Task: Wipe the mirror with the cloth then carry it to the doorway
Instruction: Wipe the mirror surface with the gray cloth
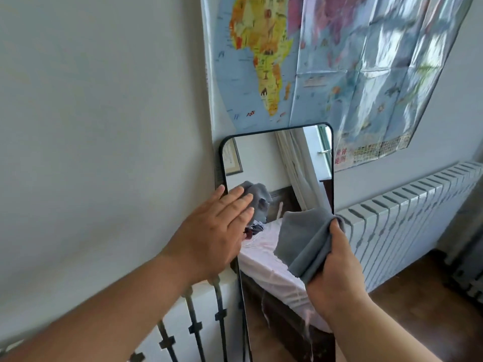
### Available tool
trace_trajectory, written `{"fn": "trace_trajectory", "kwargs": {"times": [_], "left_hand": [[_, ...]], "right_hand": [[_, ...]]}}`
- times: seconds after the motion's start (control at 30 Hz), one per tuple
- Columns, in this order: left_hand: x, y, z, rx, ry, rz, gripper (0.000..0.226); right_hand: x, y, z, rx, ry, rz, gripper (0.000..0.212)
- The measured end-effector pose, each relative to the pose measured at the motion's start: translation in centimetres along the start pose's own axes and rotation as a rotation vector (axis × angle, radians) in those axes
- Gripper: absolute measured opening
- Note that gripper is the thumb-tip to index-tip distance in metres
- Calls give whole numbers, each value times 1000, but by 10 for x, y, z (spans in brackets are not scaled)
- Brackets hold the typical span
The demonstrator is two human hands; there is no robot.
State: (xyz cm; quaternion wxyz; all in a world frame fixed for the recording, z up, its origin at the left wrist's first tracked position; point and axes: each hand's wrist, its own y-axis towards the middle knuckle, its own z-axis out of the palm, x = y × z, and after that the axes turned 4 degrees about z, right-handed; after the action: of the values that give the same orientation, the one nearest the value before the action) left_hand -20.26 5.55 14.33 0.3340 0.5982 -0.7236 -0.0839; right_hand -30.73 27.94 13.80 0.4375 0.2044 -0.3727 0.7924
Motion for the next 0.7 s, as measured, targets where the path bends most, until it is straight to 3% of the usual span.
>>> {"fn": "trace_trajectory", "kwargs": {"times": [0.17,0.23,0.3,0.4,0.57,0.7], "left_hand": [[45,19,8,139,305,178,78],[67,24,16,188,394,326,85],[87,34,22,175,442,489,80],[107,59,26,71,462,644,55],[122,83,32,-2,438,754,48],[127,81,39,-34,401,754,49]], "right_hand": [[15,15,3,-17,49,-80,50],[16,18,7,-22,44,-140,46],[14,24,12,12,-52,-231,44],[2,42,18,-26,-232,-387,35],[-27,67,31,-126,-205,-433,10],[-46,97,45,-61,-487,-675,14]]}}
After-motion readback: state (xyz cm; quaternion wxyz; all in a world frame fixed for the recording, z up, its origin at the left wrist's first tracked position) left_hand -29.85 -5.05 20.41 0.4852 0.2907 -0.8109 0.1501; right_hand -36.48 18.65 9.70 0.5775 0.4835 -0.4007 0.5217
